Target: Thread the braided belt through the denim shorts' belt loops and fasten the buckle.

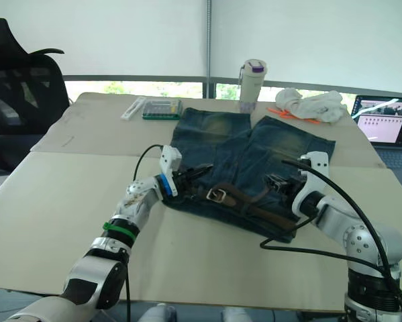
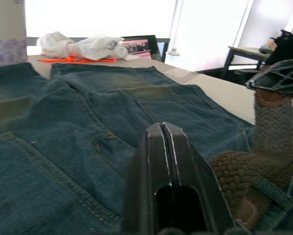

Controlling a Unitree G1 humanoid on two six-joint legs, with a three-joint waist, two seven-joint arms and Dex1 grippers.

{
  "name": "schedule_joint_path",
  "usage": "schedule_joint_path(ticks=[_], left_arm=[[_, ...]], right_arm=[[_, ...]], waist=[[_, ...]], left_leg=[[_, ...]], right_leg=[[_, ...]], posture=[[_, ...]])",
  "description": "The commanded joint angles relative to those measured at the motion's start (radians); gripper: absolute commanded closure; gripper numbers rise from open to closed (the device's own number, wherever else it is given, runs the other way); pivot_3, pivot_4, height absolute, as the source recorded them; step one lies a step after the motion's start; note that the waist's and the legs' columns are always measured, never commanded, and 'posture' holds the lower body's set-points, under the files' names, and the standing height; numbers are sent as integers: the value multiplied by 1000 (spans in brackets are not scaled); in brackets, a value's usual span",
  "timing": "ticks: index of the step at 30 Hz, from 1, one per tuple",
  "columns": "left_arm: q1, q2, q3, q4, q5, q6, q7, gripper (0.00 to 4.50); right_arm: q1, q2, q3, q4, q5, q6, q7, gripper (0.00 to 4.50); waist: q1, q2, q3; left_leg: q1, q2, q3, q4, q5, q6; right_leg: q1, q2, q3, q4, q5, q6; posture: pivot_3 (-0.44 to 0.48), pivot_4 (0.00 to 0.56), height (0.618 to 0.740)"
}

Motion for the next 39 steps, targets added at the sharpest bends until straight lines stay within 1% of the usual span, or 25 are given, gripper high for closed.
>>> schedule_joint_path(ticks=[1, 4, 8, 15, 19, 23, 26, 29, 31, 33, 36, 39], left_arm=[[6, -6, -20, -33, 14, -17, -28, 4472], [19, -5, -32, -43, 24, -9, -30, 4472], [21, -2, -56, -22, 66, -18, -16, 4472], [0, -6, -100, 97, 152, -43, -1, 4472], [7, -2, -153, 131, 197, 16, -45, 4472], [7, 3, -192, 154, 234, 70, -58, 4472], [-10, 4, -212, 185, 269, 106, -28, 4472], [-30, 0, -217, 214, 293, 99, 20, 4472], [-43, -10, -198, 223, 281, 101, 42, 4472], [-55, -25, -153, 221, 242, 96, 66, 4472], [-85, -61, -5, 183, 99, 132, 105, 4472], [-90, -55, 66, 137, 43, 145, 122, 4472]], right_arm=[[-4, -9, -18, -37, -3, -25, 12, 4500], [-4, -6, -20, -37, -5, -25, 10, 4500], [2, -4, -19, -40, -9, -25, 10, 4500], [-4, -3, -18, -34, -18, -28, 10, 4500], [-1, -3, -21, -42, -17, -25, 9, 4500], [1, -10, -33, -49, -12, -20, 7, 4500], [1, -17, -46, -52, -11, -16, 4, 4500], [-5, -22, -55, -49, -10, -15, 3, 4500], [-7, -23, -56, -46, -11, -15, 4, 4500], [-9, -24, -55, -46, -12, -16, 4, 4500], [-13, -24, -56, -50, -9, -15, 0, 4500], [-19, -22, -56, -49, -9, -17, -2, 4500]], waist=[[0, 0, 0], [-2, 0, 0], [0, 0, 0], [1, 0, 0], [1, 0, 0], [2, 0, 0], [4, 0, 0], [7, 1, -1], [8, 0, -1], [7, 0, -1], [3, 0, -1], [0, 0, -1]], left_leg=[[0, 0, 0, 0, 0, 0], [0, 0, 0, 0, 0, 0], [0, 0, 0, 0, 0, 0], [0, 0, 0, 1, 0, 0], [1, 0, 0, 1, 0, 0], [4, 0, 0, 1, 0, 0], [5, 0, 0, 1, 0, 0], [6, 0, 0, 1, 0, 0], [10, 0, 0, 1, 0, 0], [14, 0, 0, 1, 0, 0], [14, 0, 0, 1, 0, 0], [10, 0, 0, 1, 0, 0]], right_leg=[[0, 0, 0, 0, 0, 0], [0, 0, 0, 0, 0, 0], [0, 0, 0, 1, 0, 0], [0, 0, 0, 1, 0, 0], [2, 0, 0, 1, 0, 0], [4, 0, 0, 1, 0, 0], [5, 0, 0, 1, 0, 0], [7, 0, 0, 1, 0, 0], [10, 0, 0, 0, 0, 0], [15, 0, 0, -1, -1, 1], [15, 0, 0, -1, -2, 3], [11, 0, 0, 0, -1, 2]], posture=[[0, 150, 737], [0, 150, 737], [0, 150, 737], [0, 150, 737], [0, 150, 737], [0, 150, 737], [0, 150, 737], [0, 150, 737], [0, 150, 737], [0, 150, 737], [0, 150, 737], [0, 150, 737]])
